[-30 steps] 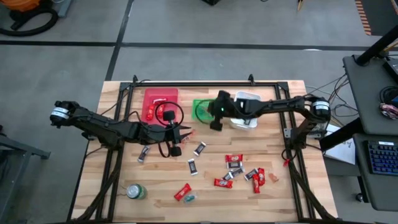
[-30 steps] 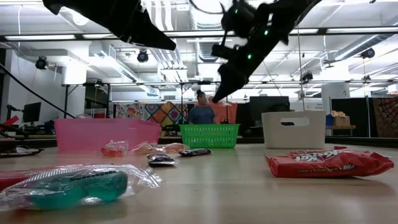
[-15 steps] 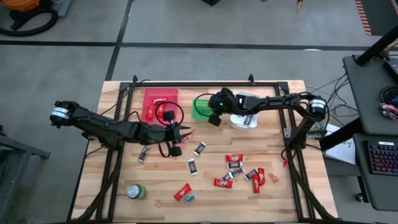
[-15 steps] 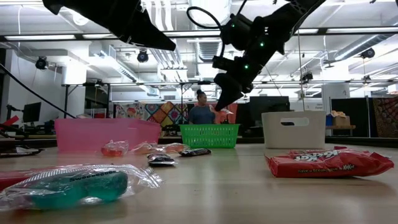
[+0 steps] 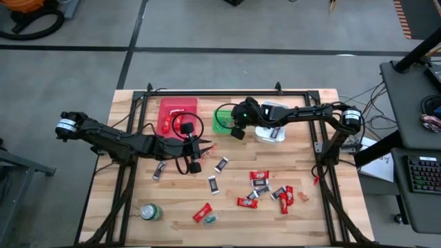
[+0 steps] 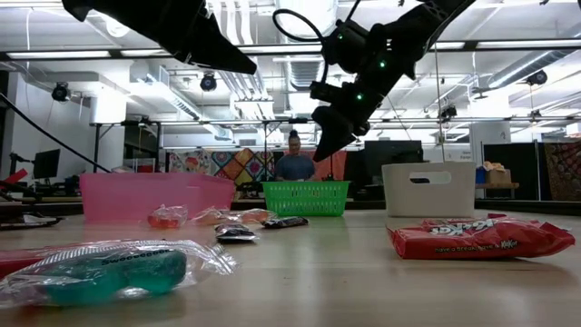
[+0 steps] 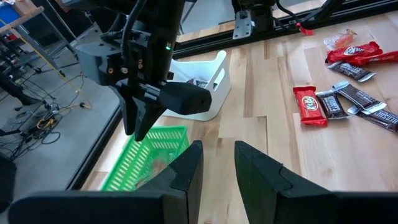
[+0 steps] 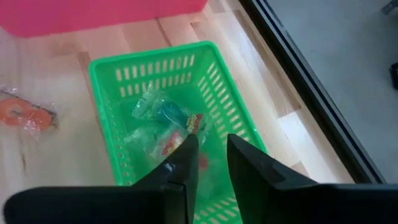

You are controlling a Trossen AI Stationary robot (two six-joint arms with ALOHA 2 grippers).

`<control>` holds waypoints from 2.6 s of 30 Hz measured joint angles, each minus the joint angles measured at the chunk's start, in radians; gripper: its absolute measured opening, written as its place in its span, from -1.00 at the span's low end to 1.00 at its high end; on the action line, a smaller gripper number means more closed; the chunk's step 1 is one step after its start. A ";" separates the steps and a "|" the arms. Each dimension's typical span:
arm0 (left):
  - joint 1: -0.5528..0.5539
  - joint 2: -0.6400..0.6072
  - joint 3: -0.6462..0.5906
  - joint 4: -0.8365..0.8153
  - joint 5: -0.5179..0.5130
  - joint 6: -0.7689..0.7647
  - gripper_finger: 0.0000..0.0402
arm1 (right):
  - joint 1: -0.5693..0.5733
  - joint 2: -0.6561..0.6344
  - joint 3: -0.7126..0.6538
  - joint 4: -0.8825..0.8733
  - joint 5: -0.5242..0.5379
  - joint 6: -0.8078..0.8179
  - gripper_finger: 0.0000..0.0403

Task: Sort candy
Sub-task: Put the red gummy into the green bin, then put the brown chocolate bar into the white bin

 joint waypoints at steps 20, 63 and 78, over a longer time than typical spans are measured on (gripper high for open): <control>-0.017 0.003 0.261 -0.866 0.003 -0.737 -0.62 | 0.029 -0.150 0.000 -0.011 -0.157 0.023 -0.59; -0.084 0.256 0.166 -1.304 0.480 -1.289 -0.32 | 0.051 -0.156 0.000 -0.011 -0.159 -0.028 -0.59; -0.085 0.248 -0.034 -1.071 0.483 -1.284 -0.15 | 0.051 -0.155 0.000 -0.017 -0.159 -0.024 -0.59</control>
